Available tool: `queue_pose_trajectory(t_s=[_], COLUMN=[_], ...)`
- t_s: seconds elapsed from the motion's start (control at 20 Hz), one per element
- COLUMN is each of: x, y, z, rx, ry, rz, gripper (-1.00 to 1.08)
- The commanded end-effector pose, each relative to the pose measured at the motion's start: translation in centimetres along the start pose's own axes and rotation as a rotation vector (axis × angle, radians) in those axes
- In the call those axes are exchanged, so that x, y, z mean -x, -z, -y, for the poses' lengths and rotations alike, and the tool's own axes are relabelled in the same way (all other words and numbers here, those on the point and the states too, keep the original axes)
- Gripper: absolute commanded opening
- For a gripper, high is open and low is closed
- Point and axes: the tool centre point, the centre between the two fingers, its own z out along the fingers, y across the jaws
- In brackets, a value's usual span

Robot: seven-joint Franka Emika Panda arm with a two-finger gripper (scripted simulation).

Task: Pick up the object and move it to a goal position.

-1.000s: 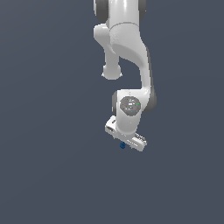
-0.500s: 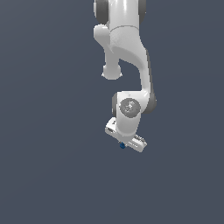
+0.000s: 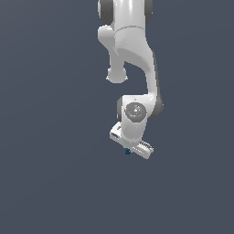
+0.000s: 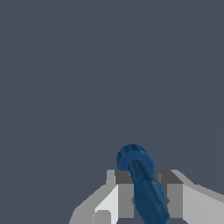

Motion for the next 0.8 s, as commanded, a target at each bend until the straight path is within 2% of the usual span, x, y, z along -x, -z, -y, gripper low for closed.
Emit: queue_pose_trajectory(t_s=[0.0, 0.4, 0.75], x=[0.1, 1.1, 2.8], y=[0.2, 2.1, 5.4], z=[-0.2, -1.9, -4.8], rx=[0.000, 0.000, -0.001], ry=[0.000, 0.000, 0.000], rz=[-0.001, -0.001, 0.000], gripper=[-1.00, -1.00, -1.00])
